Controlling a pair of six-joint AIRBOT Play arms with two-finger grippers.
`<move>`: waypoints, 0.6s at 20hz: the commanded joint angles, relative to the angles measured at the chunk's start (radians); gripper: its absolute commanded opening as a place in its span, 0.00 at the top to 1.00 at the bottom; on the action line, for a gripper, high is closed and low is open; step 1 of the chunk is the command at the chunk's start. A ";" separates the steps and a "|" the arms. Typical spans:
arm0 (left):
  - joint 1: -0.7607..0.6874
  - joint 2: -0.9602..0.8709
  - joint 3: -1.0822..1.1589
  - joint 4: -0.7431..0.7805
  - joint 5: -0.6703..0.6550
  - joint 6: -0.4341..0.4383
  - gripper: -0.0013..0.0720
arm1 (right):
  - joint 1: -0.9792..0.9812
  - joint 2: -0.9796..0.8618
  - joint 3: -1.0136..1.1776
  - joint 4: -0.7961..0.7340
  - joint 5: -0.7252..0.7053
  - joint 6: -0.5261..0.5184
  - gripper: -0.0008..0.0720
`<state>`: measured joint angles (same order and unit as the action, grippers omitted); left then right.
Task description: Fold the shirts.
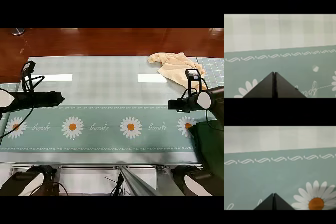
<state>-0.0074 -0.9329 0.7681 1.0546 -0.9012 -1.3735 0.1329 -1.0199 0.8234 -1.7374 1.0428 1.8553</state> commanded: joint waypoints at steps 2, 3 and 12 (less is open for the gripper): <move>0.001 0.000 0.000 0.000 0.000 0.000 0.95 | 0.000 0.001 0.000 0.001 0.003 0.000 0.96; 0.001 0.000 0.000 0.000 0.000 0.000 0.95 | 0.000 0.001 0.000 0.001 0.003 0.000 0.96; 0.001 0.000 0.000 0.000 0.004 0.000 0.95 | 0.000 0.000 0.000 0.001 -0.030 0.000 0.96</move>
<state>-0.0074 -0.9329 0.7681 1.0542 -0.8993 -1.3739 0.1329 -1.0199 0.8234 -1.7367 1.0397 1.8553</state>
